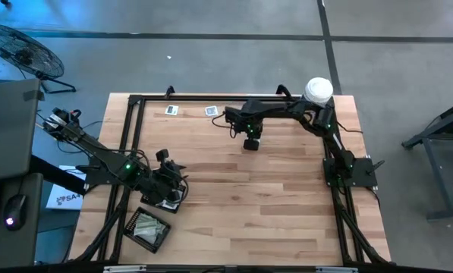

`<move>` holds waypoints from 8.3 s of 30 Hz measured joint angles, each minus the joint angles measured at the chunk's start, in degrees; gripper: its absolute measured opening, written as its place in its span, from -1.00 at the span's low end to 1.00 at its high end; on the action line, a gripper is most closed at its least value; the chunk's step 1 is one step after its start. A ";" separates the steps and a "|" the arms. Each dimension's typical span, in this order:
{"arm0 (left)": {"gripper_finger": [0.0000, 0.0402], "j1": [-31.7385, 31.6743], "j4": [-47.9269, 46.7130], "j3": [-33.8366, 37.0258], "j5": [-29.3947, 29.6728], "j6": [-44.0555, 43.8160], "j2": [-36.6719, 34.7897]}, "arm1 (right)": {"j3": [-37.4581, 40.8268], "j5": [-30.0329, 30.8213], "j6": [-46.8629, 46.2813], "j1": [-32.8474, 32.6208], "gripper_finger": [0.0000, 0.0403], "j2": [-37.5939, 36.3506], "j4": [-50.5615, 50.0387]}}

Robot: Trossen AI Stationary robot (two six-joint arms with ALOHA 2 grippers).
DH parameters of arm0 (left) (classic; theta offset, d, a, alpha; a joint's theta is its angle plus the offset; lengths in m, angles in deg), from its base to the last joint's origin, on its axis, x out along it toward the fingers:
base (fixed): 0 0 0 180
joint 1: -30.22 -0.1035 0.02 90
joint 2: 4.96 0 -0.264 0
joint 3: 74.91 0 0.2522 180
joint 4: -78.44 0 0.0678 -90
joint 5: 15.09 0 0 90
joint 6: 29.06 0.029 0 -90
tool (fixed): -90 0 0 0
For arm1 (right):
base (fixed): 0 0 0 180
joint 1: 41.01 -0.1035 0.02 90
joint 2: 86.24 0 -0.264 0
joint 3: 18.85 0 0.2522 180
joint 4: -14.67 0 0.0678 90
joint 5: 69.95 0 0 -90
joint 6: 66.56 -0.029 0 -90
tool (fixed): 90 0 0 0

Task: Pick & Place First Aid Supplies
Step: Put the towelette pack into the top black bin

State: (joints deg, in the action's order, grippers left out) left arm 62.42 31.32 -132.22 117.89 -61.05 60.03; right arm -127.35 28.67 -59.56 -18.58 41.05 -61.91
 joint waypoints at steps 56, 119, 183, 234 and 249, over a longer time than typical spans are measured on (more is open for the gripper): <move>-0.55 -26.58 55.75 17.83 -28.49 3.31 0.87 | 0.03 40.86 -8.18 -37.01 -1.00 -10.17 38.03; -0.95 6.31 -6.82 7.38 -26.59 -27.73 0.90 | -0.04 21.83 -17.49 -43.44 -0.44 -19.07 27.49; -0.10 -74.40 33.34 10.67 -16.82 1.82 17.66 | 0.01 17.55 -12.95 -45.50 -0.44 -14.04 30.77; -0.10 -39.57 28.62 4.24 -37.94 1.35 24.83 | -0.02 17.32 -15.09 -45.55 -0.44 -14.11 27.71; -0.10 -25.16 39.29 4.13 -14.34 -6.75 29.34 | -0.02 18.35 -15.96 -47.73 -0.44 -14.19 24.08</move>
State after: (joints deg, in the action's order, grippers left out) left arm 37.26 70.60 -128.09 103.55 -67.80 89.37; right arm -127.37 47.01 -75.53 -66.31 26.86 -37.83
